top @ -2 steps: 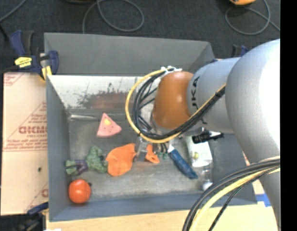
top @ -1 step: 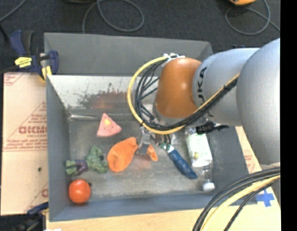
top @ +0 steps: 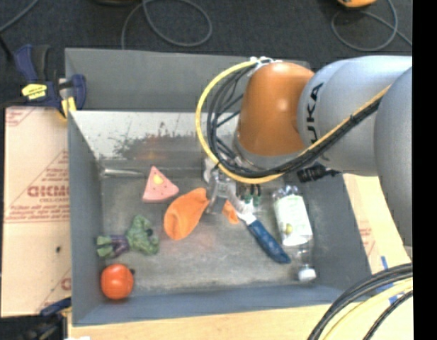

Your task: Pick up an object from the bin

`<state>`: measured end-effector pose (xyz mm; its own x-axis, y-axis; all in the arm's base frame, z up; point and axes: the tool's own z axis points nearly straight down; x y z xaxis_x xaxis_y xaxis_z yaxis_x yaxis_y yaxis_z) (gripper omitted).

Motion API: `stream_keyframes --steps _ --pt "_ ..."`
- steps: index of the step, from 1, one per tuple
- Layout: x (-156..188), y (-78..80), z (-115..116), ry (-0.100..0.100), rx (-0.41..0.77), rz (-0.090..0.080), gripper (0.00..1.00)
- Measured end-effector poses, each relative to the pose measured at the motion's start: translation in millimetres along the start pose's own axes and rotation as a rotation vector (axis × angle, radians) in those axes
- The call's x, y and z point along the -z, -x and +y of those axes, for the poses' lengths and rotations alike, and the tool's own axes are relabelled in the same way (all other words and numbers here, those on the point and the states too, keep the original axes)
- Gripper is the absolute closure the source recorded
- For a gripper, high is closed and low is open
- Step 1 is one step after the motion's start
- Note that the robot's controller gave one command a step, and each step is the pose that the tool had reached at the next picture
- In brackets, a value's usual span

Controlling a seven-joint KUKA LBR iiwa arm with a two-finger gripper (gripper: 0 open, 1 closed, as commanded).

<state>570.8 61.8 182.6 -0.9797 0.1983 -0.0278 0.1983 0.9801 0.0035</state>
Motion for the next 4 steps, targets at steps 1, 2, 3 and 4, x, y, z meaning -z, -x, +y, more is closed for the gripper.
stream_keyframes --steps 1,2,3,4 --pt "-27 1.5 12 0.003 -0.023 -0.011 1.00" --pt "-48 4.9 46 -0.005 0.067 0.009 1.00" --pt "-65 9.8 35 0.007 0.047 -0.018 1.00" --pt "-56 17.5 33 -0.006 0.012 0.011 1.00"
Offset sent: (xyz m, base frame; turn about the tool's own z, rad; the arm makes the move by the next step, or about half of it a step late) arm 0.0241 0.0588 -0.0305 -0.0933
